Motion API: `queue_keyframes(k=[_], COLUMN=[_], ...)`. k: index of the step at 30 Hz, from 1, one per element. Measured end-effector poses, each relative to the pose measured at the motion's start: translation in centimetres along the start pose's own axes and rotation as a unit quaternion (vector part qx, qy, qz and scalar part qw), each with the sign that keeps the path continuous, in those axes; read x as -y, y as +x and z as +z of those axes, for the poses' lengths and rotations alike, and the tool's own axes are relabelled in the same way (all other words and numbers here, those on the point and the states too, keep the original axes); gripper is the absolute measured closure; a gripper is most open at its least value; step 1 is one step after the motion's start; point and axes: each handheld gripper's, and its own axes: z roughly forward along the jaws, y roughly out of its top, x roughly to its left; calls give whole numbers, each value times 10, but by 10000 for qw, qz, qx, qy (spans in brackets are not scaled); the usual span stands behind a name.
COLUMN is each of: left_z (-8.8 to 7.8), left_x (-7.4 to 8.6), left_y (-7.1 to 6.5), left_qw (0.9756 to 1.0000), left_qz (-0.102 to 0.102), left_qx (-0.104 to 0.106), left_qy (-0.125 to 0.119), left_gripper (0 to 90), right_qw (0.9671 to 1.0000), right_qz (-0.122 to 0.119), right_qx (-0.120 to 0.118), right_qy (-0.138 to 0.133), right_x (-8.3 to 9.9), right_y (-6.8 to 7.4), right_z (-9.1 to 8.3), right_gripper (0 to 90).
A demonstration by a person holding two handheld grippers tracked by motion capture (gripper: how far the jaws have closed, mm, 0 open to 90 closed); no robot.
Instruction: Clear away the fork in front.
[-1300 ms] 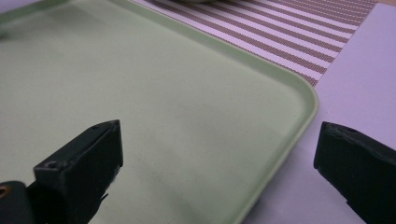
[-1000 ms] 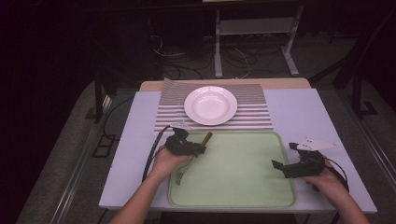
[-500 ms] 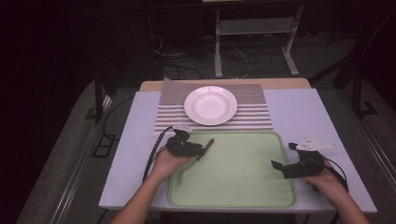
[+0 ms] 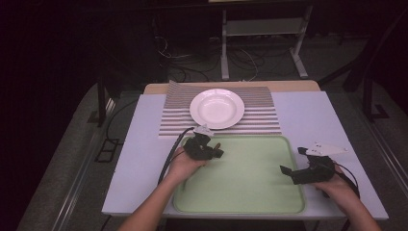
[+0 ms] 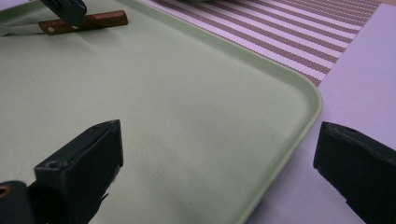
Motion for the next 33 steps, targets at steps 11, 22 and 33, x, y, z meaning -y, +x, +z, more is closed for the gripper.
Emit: queue_keyframes(k=[11,22,33], left_z=[-5,-28,-48], left_x=[10,25,39], left_y=[20,48,60], left_qw=[9993,9965,9938], left_qz=[-307,-776,-999], left_qx=[-180,-288,-489], left_qy=[78,-95,-70], left_gripper=[894,894,893], right_qw=[9999,9998,9998], right_qz=[-104,-168,-173], right_qx=[40,84,89], right_qy=[76,104,100], right_x=[0,1,1], right_y=[2,2,1], right_z=[1,1,1], right_gripper=[20,20,20])
